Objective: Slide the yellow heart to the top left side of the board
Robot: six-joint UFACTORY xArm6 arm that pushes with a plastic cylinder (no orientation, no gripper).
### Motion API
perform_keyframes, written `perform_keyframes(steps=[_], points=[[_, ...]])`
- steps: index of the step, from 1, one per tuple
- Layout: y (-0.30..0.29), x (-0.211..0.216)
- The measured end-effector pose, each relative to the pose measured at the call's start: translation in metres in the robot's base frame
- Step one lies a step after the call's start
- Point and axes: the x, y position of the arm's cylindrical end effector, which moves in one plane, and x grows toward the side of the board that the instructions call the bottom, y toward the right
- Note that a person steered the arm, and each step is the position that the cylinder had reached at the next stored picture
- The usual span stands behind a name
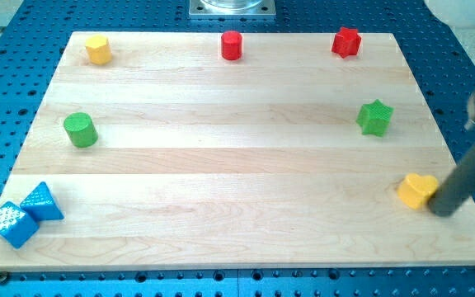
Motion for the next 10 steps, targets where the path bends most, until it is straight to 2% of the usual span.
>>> perform_keyframes(steps=[1, 3, 4, 5, 6, 7, 8, 9, 10], points=[[-0.064, -0.025], [-0.229, -0.029], [-0.237, -0.012], [-0.294, -0.044], [-0.309, -0.096], [-0.343, -0.128], [-0.346, -0.089], [-0.399, -0.119], [-0.426, -0.171]])
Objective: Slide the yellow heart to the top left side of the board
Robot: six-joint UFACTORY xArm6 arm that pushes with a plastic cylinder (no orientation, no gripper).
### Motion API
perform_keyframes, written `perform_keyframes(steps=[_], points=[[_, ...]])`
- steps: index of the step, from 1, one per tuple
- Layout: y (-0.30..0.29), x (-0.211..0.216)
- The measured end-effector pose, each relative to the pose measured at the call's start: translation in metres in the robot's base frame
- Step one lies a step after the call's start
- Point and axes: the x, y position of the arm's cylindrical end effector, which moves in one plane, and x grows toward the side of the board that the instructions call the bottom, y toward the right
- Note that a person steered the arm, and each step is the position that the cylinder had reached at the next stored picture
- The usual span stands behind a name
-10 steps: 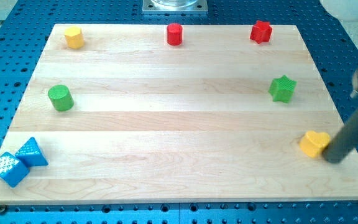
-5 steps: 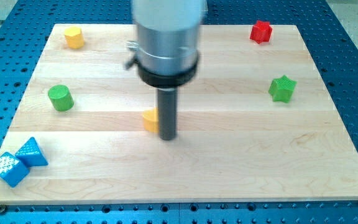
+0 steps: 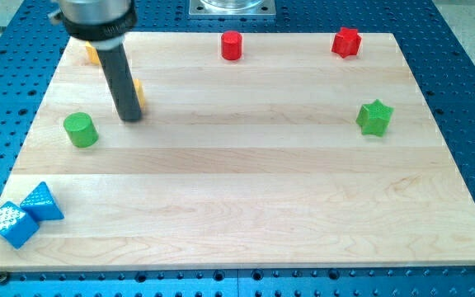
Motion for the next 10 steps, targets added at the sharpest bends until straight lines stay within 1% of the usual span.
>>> perform_keyframes(steps=[1, 2, 3, 5, 6, 7, 8, 10], points=[[-0.021, -0.049], [-0.016, -0.045], [-0.007, -0.059], [0.017, -0.072], [0.018, -0.086], [0.057, -0.096], [0.040, -0.113], [0.023, -0.116]])
